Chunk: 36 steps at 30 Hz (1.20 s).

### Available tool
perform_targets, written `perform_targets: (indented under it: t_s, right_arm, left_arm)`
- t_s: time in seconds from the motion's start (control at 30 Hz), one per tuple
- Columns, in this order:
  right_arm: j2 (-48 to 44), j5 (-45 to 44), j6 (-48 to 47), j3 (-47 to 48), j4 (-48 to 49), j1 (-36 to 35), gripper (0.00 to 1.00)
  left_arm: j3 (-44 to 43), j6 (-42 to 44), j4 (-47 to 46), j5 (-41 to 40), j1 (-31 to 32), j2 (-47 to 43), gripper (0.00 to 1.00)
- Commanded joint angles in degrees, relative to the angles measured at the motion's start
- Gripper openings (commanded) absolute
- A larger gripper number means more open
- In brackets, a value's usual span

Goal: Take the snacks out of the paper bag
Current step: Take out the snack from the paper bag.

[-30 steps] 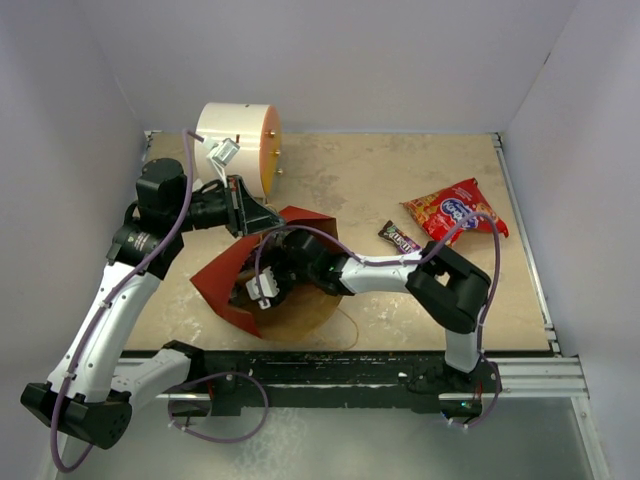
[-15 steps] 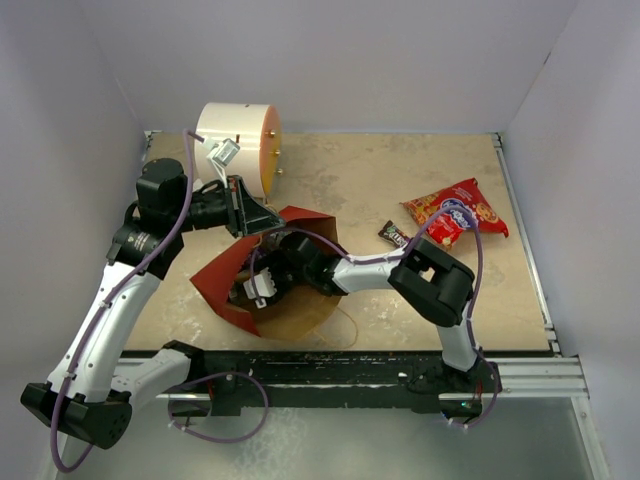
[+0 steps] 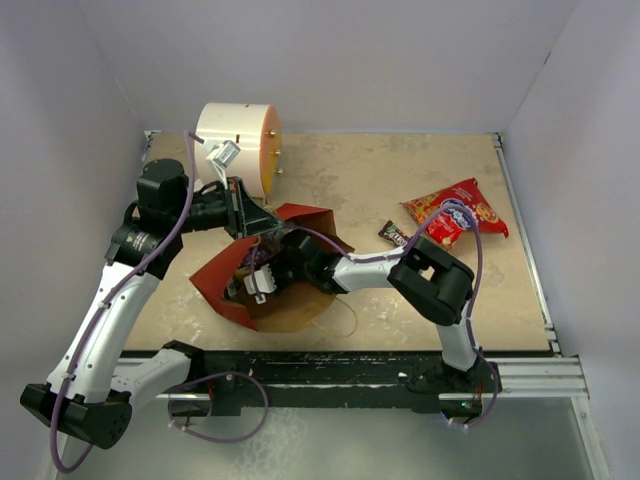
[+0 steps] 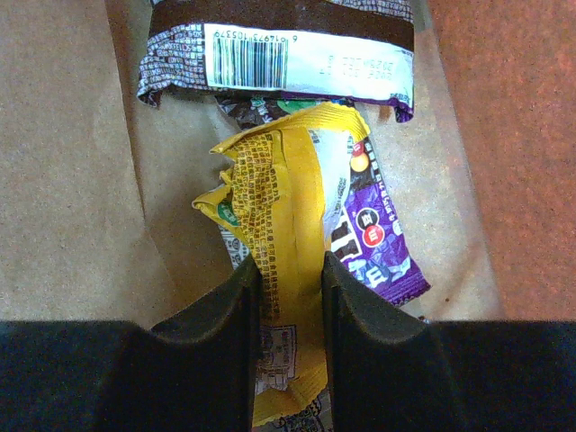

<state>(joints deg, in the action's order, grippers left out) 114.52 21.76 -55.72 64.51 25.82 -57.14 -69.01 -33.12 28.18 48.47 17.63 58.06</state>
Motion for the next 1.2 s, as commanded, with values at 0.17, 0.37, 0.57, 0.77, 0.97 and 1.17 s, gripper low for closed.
perform_targets:
  t_s: [0.17,0.37,0.57,0.77,0.97,1.17]
  right_arm:
    - [-7.2,-0.4,-0.9,-0.5,-0.3,0.6,0.3]
    - [-15.5,-1.7,1.6,-4.0,-2.5,0.5,0.3]
    - [-24.3,-1.7,4.2,-8.3,-6.9,0.5,0.29]
    - [-31.6,-2.4,6.4,-10.6,-12.4,0.5,0.28]
    - [-44.8,-3.1,9.0,-15.3,-22.7,0.5,0.26]
    - [-60.0,-3.2,19.1,-16.7,-33.0,0.5,0.27]
  left_arm:
    - [-2.8,2.4,0.0,-3.1,-0.2,-0.7,0.0]
    - [-2.2,2.7,-0.1,-5.8,-0.2,-1.0,0.0]
    - [-4.2,3.0,0.2,-8.0,-0.2,-0.4,0.0]
    - [-6.1,3.0,1.2,-8.4,-0.2,0.9,0.0]
    - [-5.8,3.5,2.2,-11.0,-0.2,0.4,0.0]
    - [-5.9,4.0,3.4,-13.6,-0.2,-0.1,0.0]
